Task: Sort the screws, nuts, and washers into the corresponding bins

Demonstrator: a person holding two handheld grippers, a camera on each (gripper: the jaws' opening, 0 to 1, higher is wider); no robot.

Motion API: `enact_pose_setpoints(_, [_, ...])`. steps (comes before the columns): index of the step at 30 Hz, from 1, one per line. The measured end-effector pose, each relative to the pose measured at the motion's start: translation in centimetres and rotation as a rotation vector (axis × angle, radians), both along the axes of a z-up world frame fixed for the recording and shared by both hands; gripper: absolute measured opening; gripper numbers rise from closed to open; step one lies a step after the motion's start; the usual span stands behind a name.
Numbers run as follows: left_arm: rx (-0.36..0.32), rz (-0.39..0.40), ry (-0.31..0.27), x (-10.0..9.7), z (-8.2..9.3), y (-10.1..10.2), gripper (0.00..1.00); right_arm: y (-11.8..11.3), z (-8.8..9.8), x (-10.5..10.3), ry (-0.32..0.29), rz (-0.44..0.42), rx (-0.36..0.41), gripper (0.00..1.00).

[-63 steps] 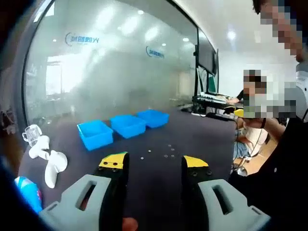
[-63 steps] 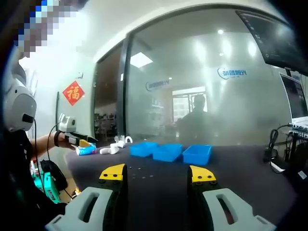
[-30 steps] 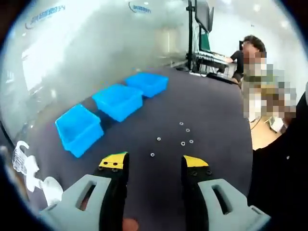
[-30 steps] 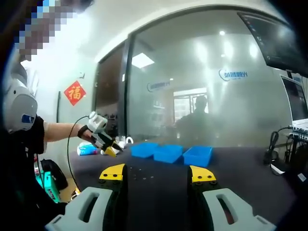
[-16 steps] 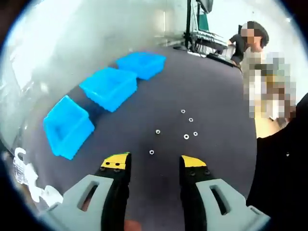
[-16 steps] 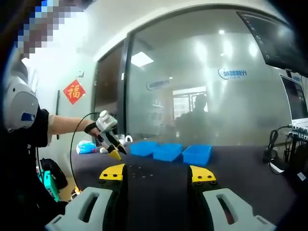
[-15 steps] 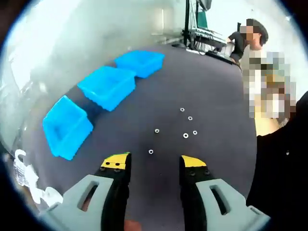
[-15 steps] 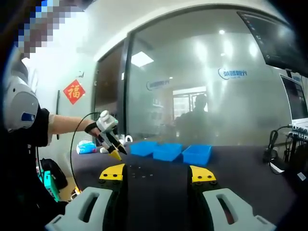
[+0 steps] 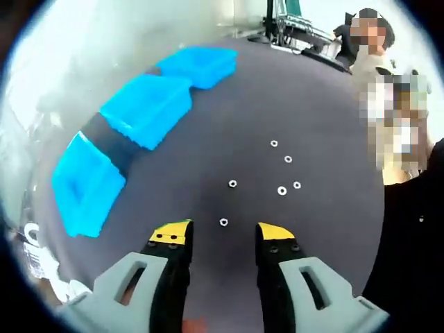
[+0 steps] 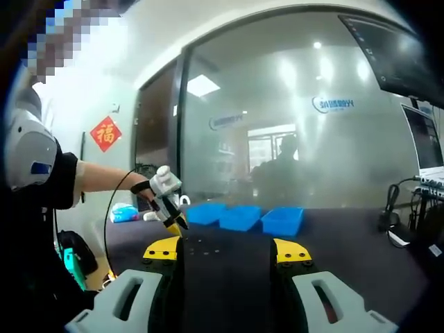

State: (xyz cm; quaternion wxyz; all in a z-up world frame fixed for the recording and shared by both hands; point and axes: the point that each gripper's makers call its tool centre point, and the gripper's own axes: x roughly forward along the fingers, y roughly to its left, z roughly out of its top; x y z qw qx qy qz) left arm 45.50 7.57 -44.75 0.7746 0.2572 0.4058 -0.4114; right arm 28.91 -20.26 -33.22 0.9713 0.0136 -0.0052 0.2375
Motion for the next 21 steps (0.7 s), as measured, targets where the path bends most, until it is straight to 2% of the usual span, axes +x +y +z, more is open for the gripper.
enact_pose_setpoints(9, [0.035, -0.010, 0.016, 0.8, -0.7, -0.2, 0.31, -0.7, -0.3, -0.1, 0.005, -0.013, 0.006, 0.45])
enact_pose_setpoints(16, [0.055, 0.001, 0.025, 1.3, -1.1, 0.3, 0.23, -1.0, -0.2, 0.0, 0.004, -0.019, 0.011, 0.45])
enact_pose_setpoints(21, [0.060, 0.010, 0.030, 1.7, -1.5, 0.4, 0.21, -1.1, -0.2, 0.1, 0.004, -0.021, 0.012, 0.45])
